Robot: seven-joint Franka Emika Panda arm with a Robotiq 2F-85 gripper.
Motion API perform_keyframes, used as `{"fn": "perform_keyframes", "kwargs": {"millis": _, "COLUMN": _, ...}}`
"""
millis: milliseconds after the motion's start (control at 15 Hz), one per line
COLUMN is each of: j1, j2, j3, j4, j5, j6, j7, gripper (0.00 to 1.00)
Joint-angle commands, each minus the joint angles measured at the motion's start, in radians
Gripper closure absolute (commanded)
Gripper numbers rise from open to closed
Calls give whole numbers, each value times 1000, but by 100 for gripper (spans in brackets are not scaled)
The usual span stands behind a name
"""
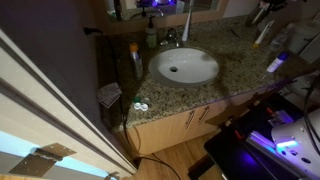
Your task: Move the silver cup to the left, remove the toothpaste from the cup and place it on the left side of the counter then take out the toothbrush and place it on the left side of the counter
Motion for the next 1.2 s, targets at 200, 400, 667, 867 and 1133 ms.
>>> {"fn": "perform_keyframes", "kwargs": {"millis": 200, "j1": 63, "j2": -331, "j3": 21, "j4": -121, "j5": -129, "j6": -37, "j7": -187, "gripper": 98}}
{"fn": "perform_keyframes", "kwargs": {"millis": 400, "j1": 121, "j2": -488, "j3": 48, "j4": -229, "j5": -194, "j6": -107, "j7": -253, "gripper": 98}}
{"fn": "perform_keyframes", "kwargs": {"millis": 667, "j1": 183, "j2": -688, "j3": 93, "j4": -441, "j5": -259, "j6": -201, "j7": -322, "gripper": 98}}
{"fn": "perform_keyframes", "kwargs": {"millis": 867, "j1": 193, "j2": -662, "j3": 98, "j4": -409, "j5": -245, "j6": -233, "j7": -318, "gripper": 98}}
{"fn": "perform_keyframes", "kwargs": {"millis": 1133, "j1": 198, "j2": -685, "j3": 99, "j4": -432, "j5": -245, "j6": -237, "j7": -316, "gripper": 98}}
